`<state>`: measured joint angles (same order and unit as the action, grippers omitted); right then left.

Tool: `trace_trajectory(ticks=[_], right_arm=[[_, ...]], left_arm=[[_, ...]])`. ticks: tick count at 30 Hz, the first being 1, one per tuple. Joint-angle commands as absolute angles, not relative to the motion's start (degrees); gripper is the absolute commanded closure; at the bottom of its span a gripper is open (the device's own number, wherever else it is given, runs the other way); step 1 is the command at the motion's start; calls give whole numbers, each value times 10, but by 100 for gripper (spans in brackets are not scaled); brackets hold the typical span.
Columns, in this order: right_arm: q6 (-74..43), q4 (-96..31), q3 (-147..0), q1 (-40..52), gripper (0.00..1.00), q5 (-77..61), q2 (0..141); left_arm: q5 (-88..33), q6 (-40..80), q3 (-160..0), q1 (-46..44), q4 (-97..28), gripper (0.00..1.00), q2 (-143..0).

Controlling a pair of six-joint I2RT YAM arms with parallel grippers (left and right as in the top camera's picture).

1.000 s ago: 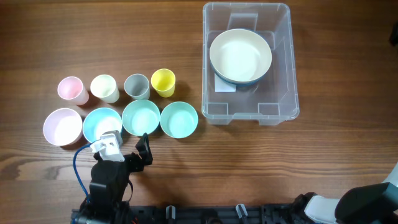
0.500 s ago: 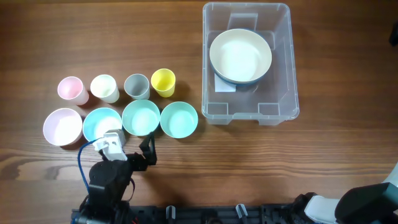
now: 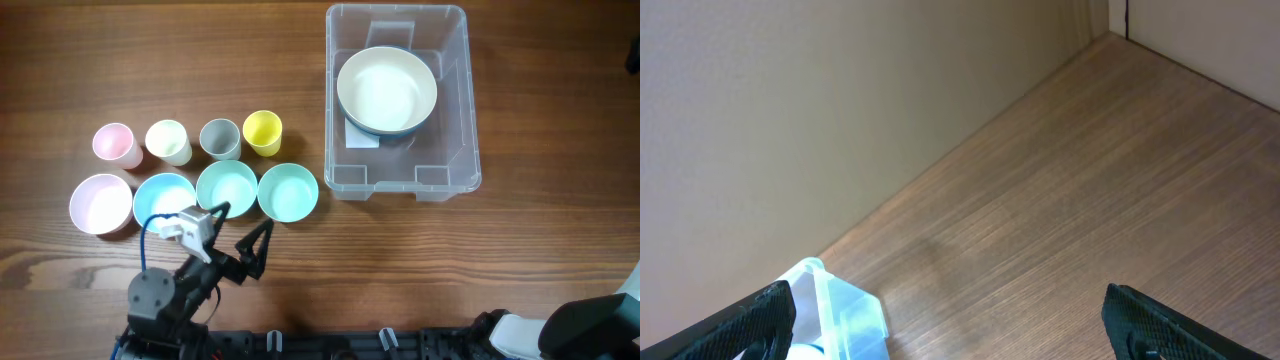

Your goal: Pack container

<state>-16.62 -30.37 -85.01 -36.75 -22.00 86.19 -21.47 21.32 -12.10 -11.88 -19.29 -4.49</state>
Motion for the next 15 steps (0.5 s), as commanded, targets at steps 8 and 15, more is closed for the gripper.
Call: trace_trajectory(ticks=[8, 15], right_arm=[[-167, -303, -854, -367, 0, -214, 868], [-167, -305, -854, -367, 0, -214, 868]], left_arm=[[18, 367, -128, -114, -296, 0, -41], [295, 379, -226, -84, -311, 0, -109]])
